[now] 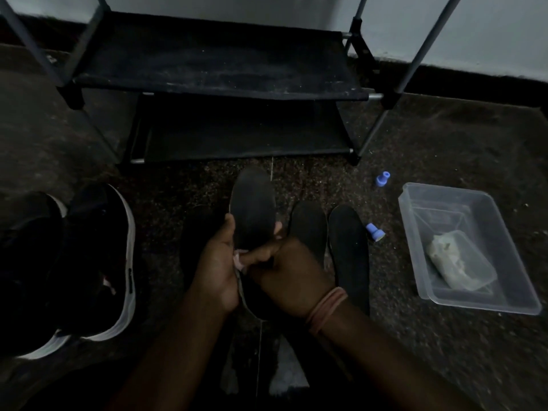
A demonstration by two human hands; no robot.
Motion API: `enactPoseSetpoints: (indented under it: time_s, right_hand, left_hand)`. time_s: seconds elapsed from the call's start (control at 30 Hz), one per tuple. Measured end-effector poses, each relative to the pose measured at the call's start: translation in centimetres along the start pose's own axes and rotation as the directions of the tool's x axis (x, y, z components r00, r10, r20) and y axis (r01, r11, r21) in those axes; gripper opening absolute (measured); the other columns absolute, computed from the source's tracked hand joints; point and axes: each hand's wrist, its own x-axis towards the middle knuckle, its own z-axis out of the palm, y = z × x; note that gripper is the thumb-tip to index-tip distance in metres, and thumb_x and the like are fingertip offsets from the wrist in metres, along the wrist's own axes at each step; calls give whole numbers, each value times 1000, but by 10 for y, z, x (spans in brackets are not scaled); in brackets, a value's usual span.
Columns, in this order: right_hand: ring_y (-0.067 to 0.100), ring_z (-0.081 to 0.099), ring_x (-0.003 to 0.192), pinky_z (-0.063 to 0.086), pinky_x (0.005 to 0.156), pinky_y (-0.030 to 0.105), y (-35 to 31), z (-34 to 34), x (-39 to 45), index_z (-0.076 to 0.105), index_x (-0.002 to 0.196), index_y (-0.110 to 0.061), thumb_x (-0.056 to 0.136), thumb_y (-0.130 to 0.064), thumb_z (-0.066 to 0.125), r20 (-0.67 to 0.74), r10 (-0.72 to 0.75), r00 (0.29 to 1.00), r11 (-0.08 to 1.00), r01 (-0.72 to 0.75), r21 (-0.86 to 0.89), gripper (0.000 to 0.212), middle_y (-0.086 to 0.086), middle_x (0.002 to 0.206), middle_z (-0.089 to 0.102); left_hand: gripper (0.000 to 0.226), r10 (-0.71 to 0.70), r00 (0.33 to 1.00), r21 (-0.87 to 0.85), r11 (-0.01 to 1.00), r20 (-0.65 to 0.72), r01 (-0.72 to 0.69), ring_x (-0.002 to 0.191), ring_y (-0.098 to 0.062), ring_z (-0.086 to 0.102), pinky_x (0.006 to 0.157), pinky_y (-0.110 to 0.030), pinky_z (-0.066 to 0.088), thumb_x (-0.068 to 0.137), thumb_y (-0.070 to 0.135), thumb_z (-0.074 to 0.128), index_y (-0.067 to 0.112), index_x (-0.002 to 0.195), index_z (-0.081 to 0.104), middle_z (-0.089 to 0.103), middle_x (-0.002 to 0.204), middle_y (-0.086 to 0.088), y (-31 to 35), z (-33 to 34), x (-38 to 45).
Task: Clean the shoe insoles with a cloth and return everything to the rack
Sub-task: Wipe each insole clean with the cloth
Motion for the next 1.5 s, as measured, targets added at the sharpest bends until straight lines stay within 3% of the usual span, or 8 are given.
enactPoseSetpoints:
  time_s: [0.1,0.2,0.53,0.77,0.9,1.07,1.3,1.5]
  right_hand:
    - [11,71,99,53,95,25,-9,-12,-1,78,99,-4,87,-9,73,161,78,984,983,-102,151,14,6,99,77]
    - [14,71,93,55,88,24,-13,-17,-3,77,93,1,86,-6,73,246,141,959,978,-173,113,11,13,95,77]
    - [14,66,96,52,86,31,26,-23,3,75,107,-29,91,-20,67,-307,-208,929,878,40,-477,20,-3,106,71]
    - [5,66,95,54,90,33,28,-64,12,72,94,-34,93,-24,63,-596,-25,802,948,-170,-268,14,-10,101,72]
    - [-5,65,97,49,90,14,11,-34,5,75,93,-30,90,-14,66,-420,-81,904,973,-19,-230,19,-15,103,73]
    - [-4,67,89,48,77,7,-8,-5,-4,78,92,-27,88,-23,70,-56,11,998,959,-26,-281,10,-14,95,76]
    - [1,68,76,52,86,18,-29,-22,-7,77,90,-10,84,-10,74,330,133,934,985,-88,-146,6,0,85,76]
    - [6,70,78,57,75,36,5,-18,-1,74,84,-19,87,-40,68,-79,-12,997,942,-15,-334,22,-4,84,76]
  left_hand:
    - [72,31,1000,-15,999,1,-31,119,-32,64,83,-42,62,101,59,36,0,135,59,64,133,-20,10,-3,-1]
    - [73,10,1000,-96,995,25,-7,81,-27,72,67,-39,63,101,59,34,-2,120,70,71,118,-18,12,-8,0]
    - [52,-182,980,120,978,75,172,113,-30,68,98,-41,54,100,51,47,12,126,70,70,125,-16,-20,10,-1]
    - [53,-261,959,287,932,112,220,81,-26,73,73,-35,57,97,55,50,12,115,76,75,106,-13,-30,14,-5]
    - [47,-221,969,147,968,108,204,109,-28,70,103,-43,48,99,48,51,13,119,75,70,124,-15,-20,7,3]
    - [56,-84,996,9,996,10,84,109,-31,71,90,-41,52,101,51,46,6,119,73,70,125,-18,-3,-9,15]
    - [78,-57,998,-184,981,-3,56,93,-26,67,83,-38,59,95,67,43,1,130,64,67,125,-15,13,-11,11]
    - [81,-107,994,-158,982,-25,102,96,-33,71,83,-47,57,95,69,39,-2,123,67,69,122,-20,1,-8,13]
